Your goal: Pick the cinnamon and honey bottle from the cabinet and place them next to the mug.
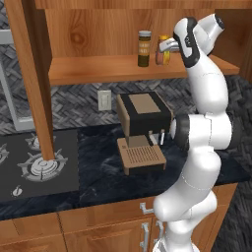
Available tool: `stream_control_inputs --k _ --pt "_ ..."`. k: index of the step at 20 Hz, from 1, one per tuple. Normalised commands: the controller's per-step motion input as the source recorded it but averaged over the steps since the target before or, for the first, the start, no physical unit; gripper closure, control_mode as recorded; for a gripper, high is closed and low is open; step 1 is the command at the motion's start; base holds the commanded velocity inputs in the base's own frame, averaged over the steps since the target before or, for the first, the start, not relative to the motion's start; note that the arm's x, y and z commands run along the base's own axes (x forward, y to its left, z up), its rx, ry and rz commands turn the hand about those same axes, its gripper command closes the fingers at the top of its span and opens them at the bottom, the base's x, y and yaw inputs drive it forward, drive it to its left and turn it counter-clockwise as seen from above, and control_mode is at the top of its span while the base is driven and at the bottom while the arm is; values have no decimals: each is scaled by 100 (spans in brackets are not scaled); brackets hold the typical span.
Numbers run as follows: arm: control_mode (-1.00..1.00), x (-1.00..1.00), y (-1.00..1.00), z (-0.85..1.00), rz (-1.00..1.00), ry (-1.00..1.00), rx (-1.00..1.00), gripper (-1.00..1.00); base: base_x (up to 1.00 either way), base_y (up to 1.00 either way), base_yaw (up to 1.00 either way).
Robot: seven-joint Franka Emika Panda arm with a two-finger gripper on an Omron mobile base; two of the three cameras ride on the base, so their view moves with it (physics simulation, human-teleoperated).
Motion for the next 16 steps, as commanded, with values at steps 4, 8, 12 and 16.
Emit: stream_control_inputs --k 4,8,12,16 --pt "-100 0 0 0 0 0 0 -100 0 0 0" --pt "-100 3 0 10 0 0 2 -100 0 0 0" --pt "-100 7 0 4 -5 0 1 -100 0 0 0" --pt "-100 3 0 0 -8 0 0 -100 0 0 0"
